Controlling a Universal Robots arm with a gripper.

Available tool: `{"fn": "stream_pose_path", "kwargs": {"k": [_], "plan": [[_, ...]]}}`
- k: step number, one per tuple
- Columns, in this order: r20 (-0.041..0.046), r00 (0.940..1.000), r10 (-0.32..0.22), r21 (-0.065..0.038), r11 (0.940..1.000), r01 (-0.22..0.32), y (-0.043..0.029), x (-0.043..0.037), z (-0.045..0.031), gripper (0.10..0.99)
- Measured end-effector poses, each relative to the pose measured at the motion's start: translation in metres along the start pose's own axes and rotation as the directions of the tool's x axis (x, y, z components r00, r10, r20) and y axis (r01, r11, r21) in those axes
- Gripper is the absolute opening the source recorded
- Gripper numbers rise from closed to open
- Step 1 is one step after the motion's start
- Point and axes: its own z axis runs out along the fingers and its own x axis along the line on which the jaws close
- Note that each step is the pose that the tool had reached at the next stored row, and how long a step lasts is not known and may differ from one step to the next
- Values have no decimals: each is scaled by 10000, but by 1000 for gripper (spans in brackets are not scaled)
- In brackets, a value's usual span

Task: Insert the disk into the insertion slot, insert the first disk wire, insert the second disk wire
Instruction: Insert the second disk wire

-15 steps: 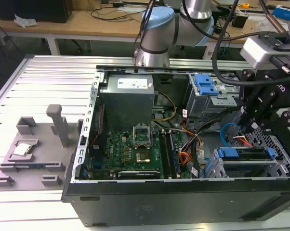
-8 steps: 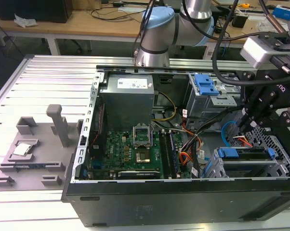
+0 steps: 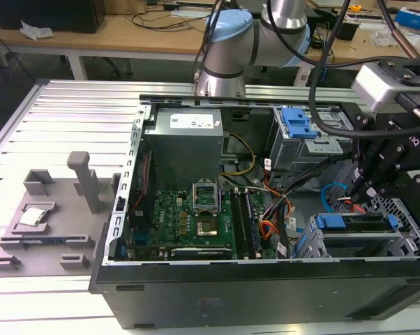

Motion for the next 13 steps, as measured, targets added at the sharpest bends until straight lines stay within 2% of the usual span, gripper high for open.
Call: {"fn": "stream_pose_path", "kwargs": {"k": [5, 13], "plan": [[49, 9964, 850, -1, 9964, -850, -6, 1, 66, 165], [39, 9949, 1010, -2, 9949, -1010, -49, 62, 140, 165]]}}
